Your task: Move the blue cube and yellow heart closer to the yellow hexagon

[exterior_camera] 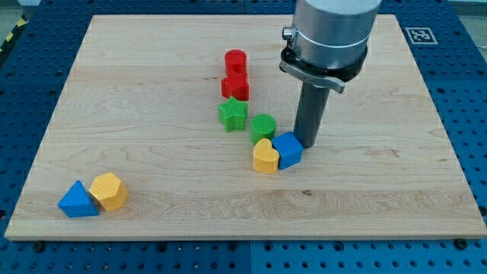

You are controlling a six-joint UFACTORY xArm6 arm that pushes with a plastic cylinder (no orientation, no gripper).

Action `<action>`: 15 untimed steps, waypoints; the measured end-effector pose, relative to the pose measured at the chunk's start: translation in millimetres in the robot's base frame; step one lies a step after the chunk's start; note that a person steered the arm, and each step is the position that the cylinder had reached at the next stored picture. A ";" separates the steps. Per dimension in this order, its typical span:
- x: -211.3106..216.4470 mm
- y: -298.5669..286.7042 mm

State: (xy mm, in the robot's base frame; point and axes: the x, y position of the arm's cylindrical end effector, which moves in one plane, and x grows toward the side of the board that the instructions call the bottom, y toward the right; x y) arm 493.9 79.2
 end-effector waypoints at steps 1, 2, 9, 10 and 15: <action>5.8 -8.2; 19.7 -20.4; 54.4 -97.8; 63.3 -103.3; 76.8 -117.3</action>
State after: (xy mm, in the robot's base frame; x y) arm 570.7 -38.1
